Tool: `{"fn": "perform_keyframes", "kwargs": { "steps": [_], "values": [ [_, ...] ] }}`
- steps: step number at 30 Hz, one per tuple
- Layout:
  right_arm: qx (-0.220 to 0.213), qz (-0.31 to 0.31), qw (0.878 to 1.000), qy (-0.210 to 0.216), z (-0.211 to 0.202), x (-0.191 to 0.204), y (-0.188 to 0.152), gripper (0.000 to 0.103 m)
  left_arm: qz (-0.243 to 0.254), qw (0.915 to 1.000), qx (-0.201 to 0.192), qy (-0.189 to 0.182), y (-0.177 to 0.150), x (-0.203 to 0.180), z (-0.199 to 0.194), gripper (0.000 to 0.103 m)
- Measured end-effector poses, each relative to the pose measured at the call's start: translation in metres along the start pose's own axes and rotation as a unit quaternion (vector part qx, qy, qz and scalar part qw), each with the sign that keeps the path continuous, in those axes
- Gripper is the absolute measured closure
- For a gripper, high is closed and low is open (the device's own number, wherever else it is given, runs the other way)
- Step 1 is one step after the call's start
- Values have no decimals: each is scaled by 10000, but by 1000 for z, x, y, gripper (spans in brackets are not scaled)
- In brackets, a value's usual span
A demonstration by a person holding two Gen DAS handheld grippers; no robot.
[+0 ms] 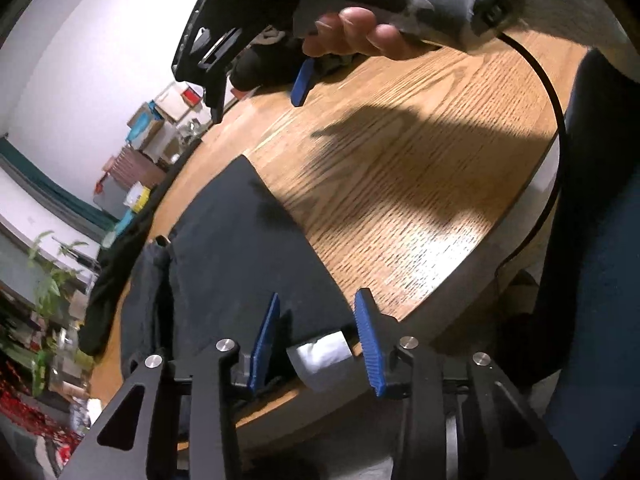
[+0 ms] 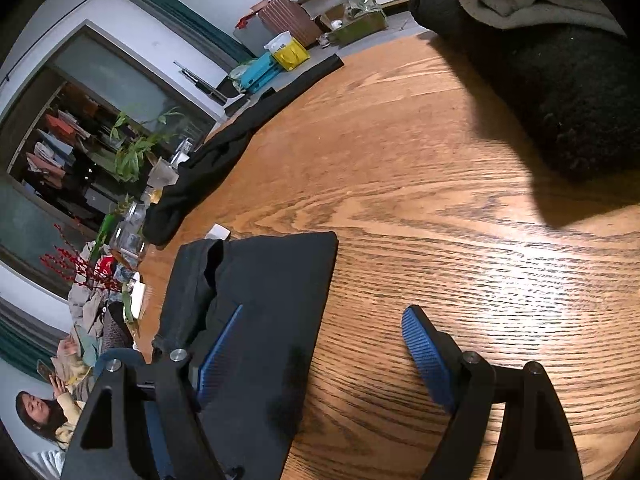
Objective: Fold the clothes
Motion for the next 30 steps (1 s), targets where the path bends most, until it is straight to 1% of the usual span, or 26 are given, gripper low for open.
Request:
{"fn": "perform_keyframes", "kwargs": {
  "steps": [1, 5, 8, 9, 11, 12, 13, 14, 16, 18, 19, 20, 21, 23, 26, 28, 30],
  "values": [
    [20, 4, 10000, -34, 1, -1, -1, 20, -59, 9999, 22, -91, 0, 1, 0, 71],
    [115, 87, 9998, -130, 6, -8, -4, 20, -338, 9980, 116, -521, 0, 7, 2, 76],
    [122, 314, 9994, 1, 5, -13, -5, 20, -695, 9928, 256, -940, 0, 16, 7, 78],
    [109, 375, 9992, 22, 4, -14, -4, 20, -763, 9914, 280, -1027, 0, 18, 8, 78],
    [115, 459, 9989, 44, 4, -14, -2, 20, -900, 9881, 320, -1206, -1, 22, 9, 82],
    [162, 494, 9986, 87, 6, -12, -1, 20, -996, 9854, 346, -1335, -2, 25, 10, 82],
    [219, 548, 9982, 141, 9, -11, 1, 20, -1080, 9828, 369, -1456, -2, 27, 10, 85],
    [305, 672, 9970, 230, 14, -10, 4, 22, -1172, 9796, 395, -1586, -2, 31, 11, 89],
    [527, 914, 9936, 398, 26, -9, 10, 28, -1423, 9701, 474, -1909, -4, 39, 14, 92],
    [766, 945, 9914, 486, 39, -5, 19, 41, -1640, 9604, 539, -2187, -4, 46, 16, 92],
    [869, 911, 9909, 482, 45, -3, 23, 44, -1687, 9581, 546, -2248, -5, 47, 17, 92],
    [945, 893, 9907, 397, 50, -3, 27, 49, -1719, 9566, 541, -2289, -5, 47, 16, 92],
    [1018, 877, 9905, 299, 54, -3, 30, 50, -1721, 9566, 517, -2296, -5, 47, 16, 92],
    [1132, 848, 9899, 35, 64, -4, 37, 50, -1707, 9572, 456, -2293, -6, 46, 15, 92],
    [1280, 745, 9889, -147, 79, 3, 43, 53, -1731, 9560, 389, -2335, -7, 44, 13, 92],
    [1347, 608, 9886, -298, 88, 10, 45, 58, -1765, 9539, 357, -2400, -8, 43, 11, 92],
    [1362, 463, 9882, -521, 98, 15, 48, 67, -1796, 9522, 322, -2450, -9, 43, 10, 92]
  ]
}}
Point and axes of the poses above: each gripper's, at about its wrist camera, not at the fingertips, and z roughly the way its jaws point, x to its left, y to its top, the point moved 5 cm from there along z, roughly the way its jaws point, and after that the axes turned 1 degree about -z, right-handed, at the moved point
